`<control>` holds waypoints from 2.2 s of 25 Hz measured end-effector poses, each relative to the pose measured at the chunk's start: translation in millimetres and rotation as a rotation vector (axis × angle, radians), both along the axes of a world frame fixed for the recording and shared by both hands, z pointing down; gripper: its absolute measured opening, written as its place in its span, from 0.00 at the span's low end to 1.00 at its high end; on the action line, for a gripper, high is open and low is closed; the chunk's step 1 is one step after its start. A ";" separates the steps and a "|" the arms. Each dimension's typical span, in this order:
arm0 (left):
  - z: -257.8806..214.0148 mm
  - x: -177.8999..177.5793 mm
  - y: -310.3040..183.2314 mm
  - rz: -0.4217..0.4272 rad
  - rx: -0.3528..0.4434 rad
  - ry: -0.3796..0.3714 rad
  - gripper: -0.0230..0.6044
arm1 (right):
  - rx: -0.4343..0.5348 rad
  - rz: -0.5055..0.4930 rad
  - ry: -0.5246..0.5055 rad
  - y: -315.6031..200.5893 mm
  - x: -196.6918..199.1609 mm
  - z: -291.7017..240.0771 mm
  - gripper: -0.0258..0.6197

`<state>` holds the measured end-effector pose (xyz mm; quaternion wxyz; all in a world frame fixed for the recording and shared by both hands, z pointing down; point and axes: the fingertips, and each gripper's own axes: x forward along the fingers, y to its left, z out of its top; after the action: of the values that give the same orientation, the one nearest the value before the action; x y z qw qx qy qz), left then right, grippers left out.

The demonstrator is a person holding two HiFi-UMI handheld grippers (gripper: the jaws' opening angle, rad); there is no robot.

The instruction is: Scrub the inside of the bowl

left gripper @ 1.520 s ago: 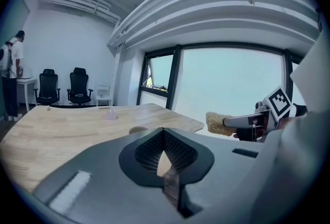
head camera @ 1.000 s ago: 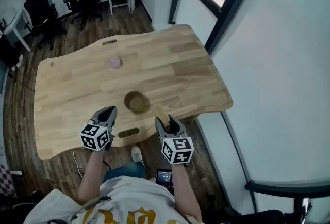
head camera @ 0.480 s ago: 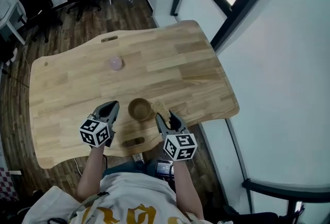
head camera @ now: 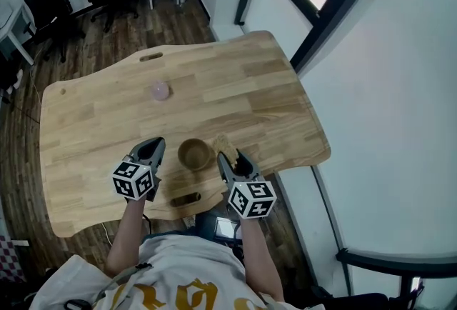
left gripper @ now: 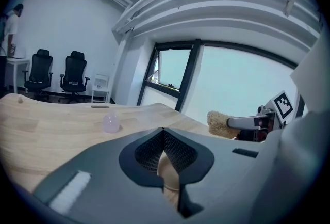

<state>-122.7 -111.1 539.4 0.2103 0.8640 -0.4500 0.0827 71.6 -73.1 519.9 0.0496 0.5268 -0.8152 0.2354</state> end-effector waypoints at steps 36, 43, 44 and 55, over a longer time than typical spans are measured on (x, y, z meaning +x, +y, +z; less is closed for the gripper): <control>119.5 32.1 -13.6 0.108 -0.392 0.008 0.21 | -0.189 -0.219 0.179 -21.1 -29.4 93.6 0.32; 145.3 41.5 -9.8 0.165 -0.503 -0.068 0.22 | -0.209 -0.251 0.154 -22.6 -33.0 98.8 0.33; 147.7 41.7 -10.5 0.166 -0.509 -0.087 0.22 | -0.213 -0.254 0.156 -22.3 -32.8 100.3 0.33; 154.8 54.5 -16.2 0.187 -0.550 -0.049 0.22 | -0.225 -0.280 0.102 -21.6 -31.5 105.7 0.33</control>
<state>-68.2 -127.2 694.1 0.4171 0.8100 -0.3343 0.2414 40.1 -94.7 625.6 0.1818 0.4104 -0.8456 0.2890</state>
